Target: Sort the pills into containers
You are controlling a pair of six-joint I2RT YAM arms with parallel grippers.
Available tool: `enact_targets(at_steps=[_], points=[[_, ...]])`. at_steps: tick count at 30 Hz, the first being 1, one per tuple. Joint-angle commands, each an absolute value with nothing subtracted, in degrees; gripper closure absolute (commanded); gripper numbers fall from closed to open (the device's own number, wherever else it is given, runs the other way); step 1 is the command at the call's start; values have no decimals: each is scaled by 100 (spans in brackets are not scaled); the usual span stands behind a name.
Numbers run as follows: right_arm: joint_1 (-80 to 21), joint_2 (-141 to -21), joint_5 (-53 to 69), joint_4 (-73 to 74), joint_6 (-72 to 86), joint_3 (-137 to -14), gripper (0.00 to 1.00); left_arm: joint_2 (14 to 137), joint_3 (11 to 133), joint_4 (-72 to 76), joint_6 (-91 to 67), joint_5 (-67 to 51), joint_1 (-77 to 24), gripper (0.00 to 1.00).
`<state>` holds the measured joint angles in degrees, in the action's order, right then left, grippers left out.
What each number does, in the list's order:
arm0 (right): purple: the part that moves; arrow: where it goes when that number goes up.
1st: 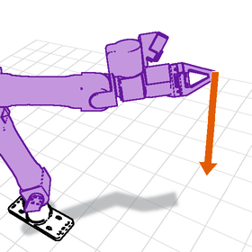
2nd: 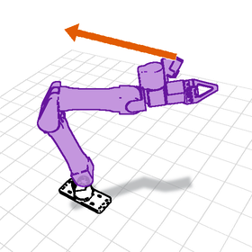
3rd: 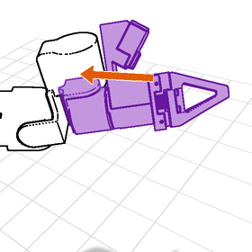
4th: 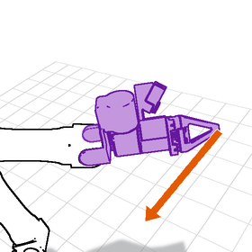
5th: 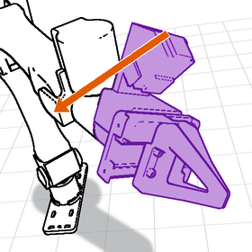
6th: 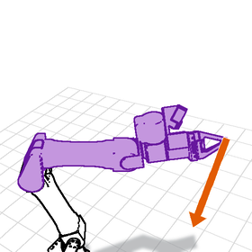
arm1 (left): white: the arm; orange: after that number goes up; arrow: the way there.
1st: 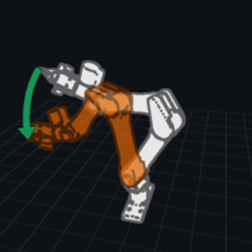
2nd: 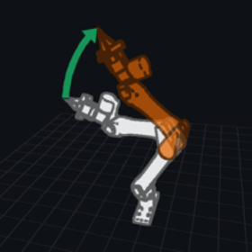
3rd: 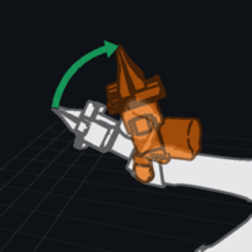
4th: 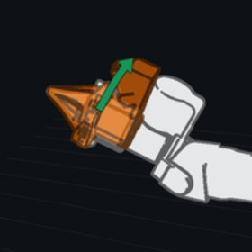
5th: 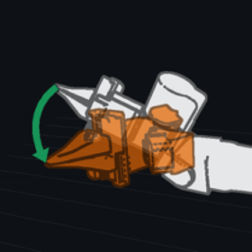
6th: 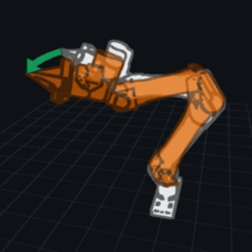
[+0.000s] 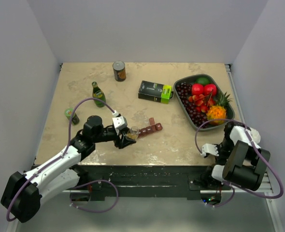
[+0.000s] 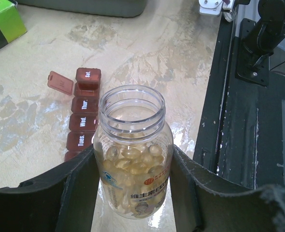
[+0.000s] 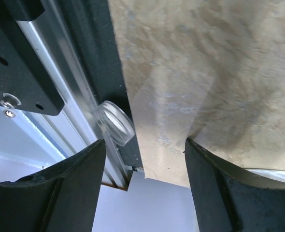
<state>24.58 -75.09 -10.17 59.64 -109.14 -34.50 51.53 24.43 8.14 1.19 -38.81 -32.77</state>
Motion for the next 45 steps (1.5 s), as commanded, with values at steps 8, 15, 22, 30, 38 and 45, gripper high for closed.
enact_targets(at_steps=[8,15,22,30,38,45], points=[[2514,-7031,-1037,5889,-11426,-3024,38,5150,2610,1081,264,-4061,-3305,100],[2522,-6917,-1019,5783,-11408,-2848,50,5159,2619,1081,264,-4061,-3305,100],[2549,-6908,-1011,5801,-11373,-2795,57,5159,2628,1072,264,-4069,-3305,100],[2575,-6829,-967,5801,-11356,-2777,67,5159,2619,1064,264,-4069,-3296,100],[2584,-6847,-853,5915,-11329,-2935,91,5159,2628,1063,264,-4078,-3296,100],[2584,-6829,-668,6134,-11355,-3129,100,5159,2628,1055,264,-4078,-3305,100]])
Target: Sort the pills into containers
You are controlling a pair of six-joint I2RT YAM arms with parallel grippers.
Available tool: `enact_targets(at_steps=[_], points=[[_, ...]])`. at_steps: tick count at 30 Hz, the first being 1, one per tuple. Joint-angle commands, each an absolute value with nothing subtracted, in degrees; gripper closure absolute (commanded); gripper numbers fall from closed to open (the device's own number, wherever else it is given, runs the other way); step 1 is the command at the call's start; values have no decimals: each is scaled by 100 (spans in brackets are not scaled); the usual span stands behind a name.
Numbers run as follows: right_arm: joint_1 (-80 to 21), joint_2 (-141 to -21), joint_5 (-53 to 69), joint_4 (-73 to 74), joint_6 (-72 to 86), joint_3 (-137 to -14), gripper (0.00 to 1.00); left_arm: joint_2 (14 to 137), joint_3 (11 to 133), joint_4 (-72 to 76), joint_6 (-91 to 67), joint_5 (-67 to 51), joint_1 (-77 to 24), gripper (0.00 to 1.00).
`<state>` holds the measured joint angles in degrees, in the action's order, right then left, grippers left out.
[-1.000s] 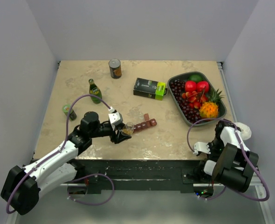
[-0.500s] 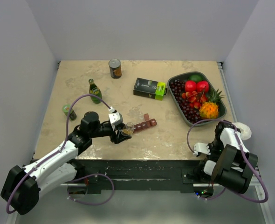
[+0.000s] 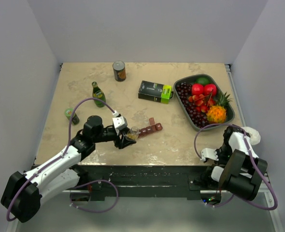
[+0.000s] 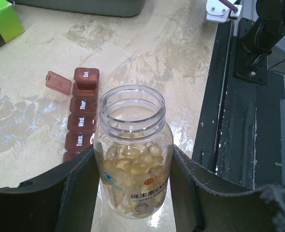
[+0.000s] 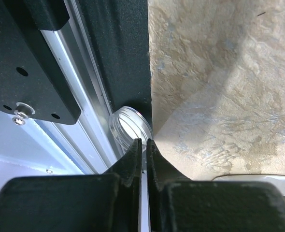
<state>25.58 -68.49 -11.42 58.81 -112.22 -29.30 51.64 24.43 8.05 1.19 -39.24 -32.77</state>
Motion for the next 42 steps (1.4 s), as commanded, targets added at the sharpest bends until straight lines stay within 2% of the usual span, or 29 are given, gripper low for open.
enact_targets(at_steps=[1,13,17,21,25,30,35,37,38,40,41,42], points=[[2593,-6829,-633,6161,-11355,-3172,100,5168,2637,1063,264,-4078,-3296,100],[2575,-6952,-18,6609,-11382,-3849,100,5186,2637,1063,264,-4096,-3296,100],[2313,-7162,999,6575,-10788,-4147,100,5203,2654,1072,264,-4087,-3305,100],[1277,-7488,1886,6294,-9443,-4438,100,5186,2654,1055,281,-4008,-3305,100],[-206,-7725,2451,5330,-7852,-4754,100,5142,2646,1020,334,-3920,-3305,100],[-1684,-8286,2181,4028,-5821,-4939,100,5133,2663,932,413,-3788,-3296,100],[-2197,-8639,1661,3138,-4853,-5141,100,5010,2654,809,492,-3657,-3305,100],[-2206,-8614,1644,3068,-4747,-5203,95,4957,2646,800,510,-3586,-3305,100],[-2215,-8596,1670,3093,-4720,-5221,86,4948,2637,800,510,-3577,-3305,100],[-2224,-8491,1714,3129,-4693,-5247,78,4966,2645,791,510,-3542,-3296,100],[-2232,-8447,1836,3172,-4702,-5264,68,4975,2654,782,518,-3525,-3305,100],[-2232,-8411,1880,3208,-4693,-5282,62,4983,2654,765,527,-3516,-3296,100]])
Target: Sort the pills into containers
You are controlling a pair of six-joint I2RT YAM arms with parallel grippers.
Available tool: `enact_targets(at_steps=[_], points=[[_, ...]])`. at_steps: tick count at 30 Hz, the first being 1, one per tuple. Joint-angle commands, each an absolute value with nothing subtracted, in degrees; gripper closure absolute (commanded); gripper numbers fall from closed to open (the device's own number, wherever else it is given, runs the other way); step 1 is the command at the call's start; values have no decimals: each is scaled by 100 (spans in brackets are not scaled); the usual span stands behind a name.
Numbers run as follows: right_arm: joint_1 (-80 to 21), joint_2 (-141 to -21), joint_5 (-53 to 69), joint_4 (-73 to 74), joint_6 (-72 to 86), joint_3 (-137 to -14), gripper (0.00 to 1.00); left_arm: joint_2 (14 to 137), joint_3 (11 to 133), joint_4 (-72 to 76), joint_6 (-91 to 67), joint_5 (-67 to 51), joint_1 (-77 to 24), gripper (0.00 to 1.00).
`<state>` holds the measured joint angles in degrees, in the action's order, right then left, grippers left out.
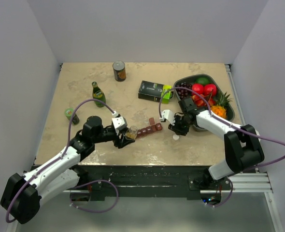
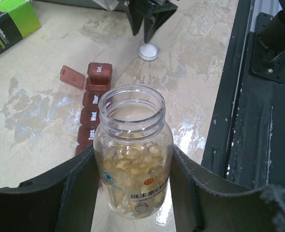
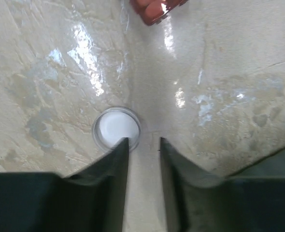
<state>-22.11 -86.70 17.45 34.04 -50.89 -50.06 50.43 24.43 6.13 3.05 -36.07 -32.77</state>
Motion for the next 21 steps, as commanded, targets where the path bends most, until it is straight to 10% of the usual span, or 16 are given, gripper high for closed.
enact_targets(at_steps=[1,21], points=[[-2241,-8376,1942,3304,-4685,-5343,58,4983,2654,756,527,-3507,-3305,100],[-2224,-7980,3762,3463,-4727,-5354,22,4948,2663,721,545,-3428,-3296,100]])
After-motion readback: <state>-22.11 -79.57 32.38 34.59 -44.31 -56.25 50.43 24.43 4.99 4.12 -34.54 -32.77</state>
